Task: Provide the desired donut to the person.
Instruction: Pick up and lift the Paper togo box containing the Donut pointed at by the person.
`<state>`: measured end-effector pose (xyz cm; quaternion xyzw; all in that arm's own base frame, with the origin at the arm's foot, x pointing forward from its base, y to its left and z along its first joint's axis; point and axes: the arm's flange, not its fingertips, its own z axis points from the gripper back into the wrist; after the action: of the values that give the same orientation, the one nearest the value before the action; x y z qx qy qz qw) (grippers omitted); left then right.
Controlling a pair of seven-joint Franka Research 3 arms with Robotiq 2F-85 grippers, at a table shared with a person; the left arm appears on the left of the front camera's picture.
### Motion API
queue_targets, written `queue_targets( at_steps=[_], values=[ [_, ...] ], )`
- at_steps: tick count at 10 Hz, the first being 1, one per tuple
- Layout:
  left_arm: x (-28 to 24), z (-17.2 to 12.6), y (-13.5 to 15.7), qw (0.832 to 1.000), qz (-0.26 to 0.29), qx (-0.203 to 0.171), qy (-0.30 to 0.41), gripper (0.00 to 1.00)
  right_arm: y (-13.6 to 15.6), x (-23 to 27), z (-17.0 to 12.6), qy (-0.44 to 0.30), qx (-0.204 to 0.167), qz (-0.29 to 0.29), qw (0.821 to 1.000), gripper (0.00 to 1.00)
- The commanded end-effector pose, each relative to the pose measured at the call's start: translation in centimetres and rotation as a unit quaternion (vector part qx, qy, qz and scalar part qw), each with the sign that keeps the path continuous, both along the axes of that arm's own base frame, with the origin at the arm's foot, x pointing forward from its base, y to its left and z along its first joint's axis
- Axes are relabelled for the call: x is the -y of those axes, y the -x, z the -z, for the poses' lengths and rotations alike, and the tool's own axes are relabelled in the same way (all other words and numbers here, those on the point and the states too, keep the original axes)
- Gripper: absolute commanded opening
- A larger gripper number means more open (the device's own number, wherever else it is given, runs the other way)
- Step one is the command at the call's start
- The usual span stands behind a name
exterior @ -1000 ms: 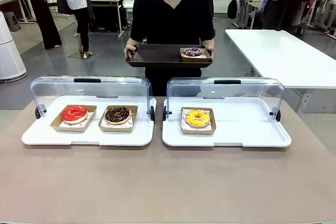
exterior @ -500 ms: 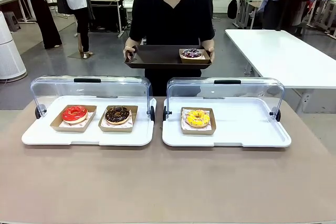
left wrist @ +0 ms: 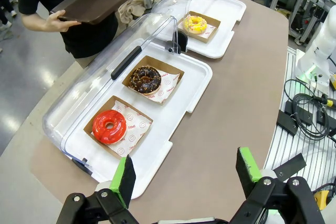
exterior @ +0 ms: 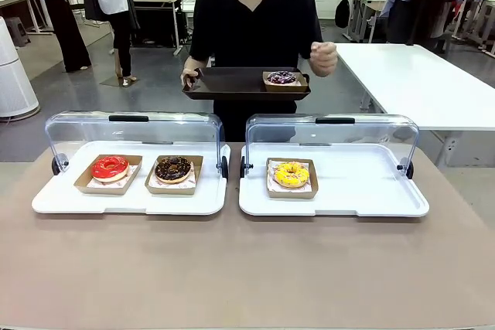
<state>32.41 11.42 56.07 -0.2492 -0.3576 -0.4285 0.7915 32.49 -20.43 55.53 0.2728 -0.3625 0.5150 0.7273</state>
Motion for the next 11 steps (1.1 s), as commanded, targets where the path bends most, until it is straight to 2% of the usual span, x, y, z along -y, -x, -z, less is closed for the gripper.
queue_targets(
  at_steps=[1, 2, 4, 5, 6, 11],
  values=[
    [-0.06, -0.02, -0.02, 1.0, 0.005, 0.007, 0.008, 1.0, 0.13, 0.15, -0.19, -0.005, 0.004, -0.003, 1.0, 1.0],
    [-0.06, -0.02, -0.02, 1.0, 0.005, 0.007, 0.008, 1.0, 0.0, 0.0, 0.0, 0.0, 0.0, 0.0, 1.0, 1.0],
    [-0.06, -0.02, -0.02, 1.0, 0.005, 0.007, 0.008, 1.0, -0.24, 0.16, 0.15, -0.061, 0.058, -0.065, 0.994, 1.0],
    [-0.06, -0.02, -0.02, 1.0, 0.005, 0.007, 0.008, 1.0, -0.48, 0.16, 0.22, -0.067, 0.048, -0.045, 0.996, 1.0],
    [-0.06, -0.02, -0.02, 1.0, 0.005, 0.007, 0.008, 1.0, 0.08, -0.29, -0.01, -0.027, 0.027, -0.026, 0.999, 1.0],
    [-0.06, -0.02, -0.02, 1.0, 0.005, 0.007, 0.008, 1.0, 0.08, -0.29, -0.01, -0.027, 0.027, -0.026, 0.999, 1.0]
  ],
)
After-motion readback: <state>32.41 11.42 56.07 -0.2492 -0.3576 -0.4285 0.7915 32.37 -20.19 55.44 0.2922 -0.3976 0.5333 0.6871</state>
